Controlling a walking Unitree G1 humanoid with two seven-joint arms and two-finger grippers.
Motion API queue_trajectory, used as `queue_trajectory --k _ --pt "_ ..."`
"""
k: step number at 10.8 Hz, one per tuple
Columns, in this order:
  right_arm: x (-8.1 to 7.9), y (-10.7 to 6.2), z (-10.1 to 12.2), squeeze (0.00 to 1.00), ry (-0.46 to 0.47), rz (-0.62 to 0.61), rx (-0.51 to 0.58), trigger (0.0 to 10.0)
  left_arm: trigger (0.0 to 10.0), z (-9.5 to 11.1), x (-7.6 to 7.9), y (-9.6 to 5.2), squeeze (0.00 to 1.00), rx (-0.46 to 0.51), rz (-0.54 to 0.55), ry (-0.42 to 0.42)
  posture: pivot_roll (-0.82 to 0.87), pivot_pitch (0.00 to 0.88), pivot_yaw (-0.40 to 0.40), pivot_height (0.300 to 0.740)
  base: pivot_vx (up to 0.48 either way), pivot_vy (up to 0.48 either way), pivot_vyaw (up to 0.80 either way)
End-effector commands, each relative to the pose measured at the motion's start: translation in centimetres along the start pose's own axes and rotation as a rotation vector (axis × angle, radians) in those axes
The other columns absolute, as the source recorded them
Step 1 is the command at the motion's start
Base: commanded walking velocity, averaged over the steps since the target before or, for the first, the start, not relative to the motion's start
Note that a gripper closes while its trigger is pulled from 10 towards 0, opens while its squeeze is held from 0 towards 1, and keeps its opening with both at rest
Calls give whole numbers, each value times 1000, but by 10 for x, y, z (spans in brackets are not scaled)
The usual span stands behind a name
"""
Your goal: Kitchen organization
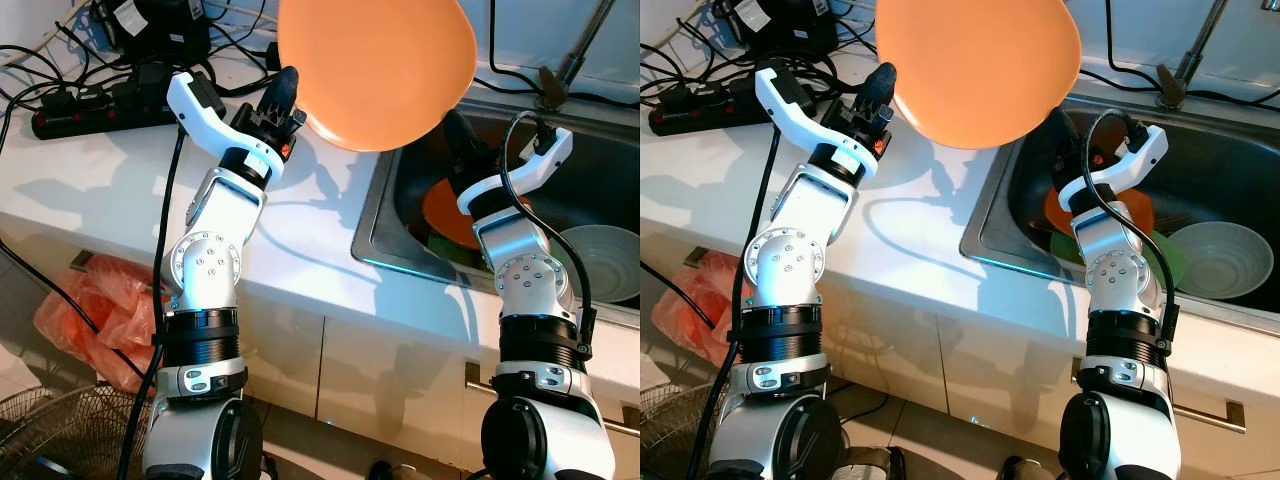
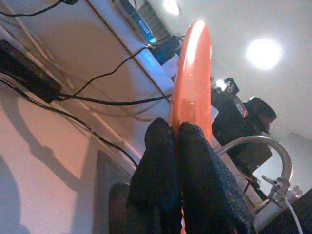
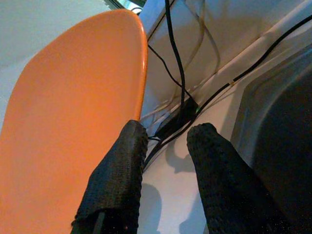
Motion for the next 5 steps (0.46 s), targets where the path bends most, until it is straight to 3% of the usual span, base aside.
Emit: queue_trajectory --k 1,5 --pt "0 0 2 0 -6 -1 3 10000 10000 7 8 4 0 56 -18 -12 57 97 -16 740 0 0 0" --pt "0 0 2 0 -6 3 1 10000 10000 9 7 3 0 72 -10 -18 59 96 -20 740 0 0 0"
Point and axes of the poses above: a point about 5 cm out from each wrist's last joint towards the gripper, its own y axis pointing out of the wrist towards the gripper, its own z axis along the axis of the wrist's last joint, x = y × z, the point moved 1 cm from there along y, pointing out of the wrist towards the gripper, and after that the axes turned 8 degrees about -y, right-handed, at the moved point
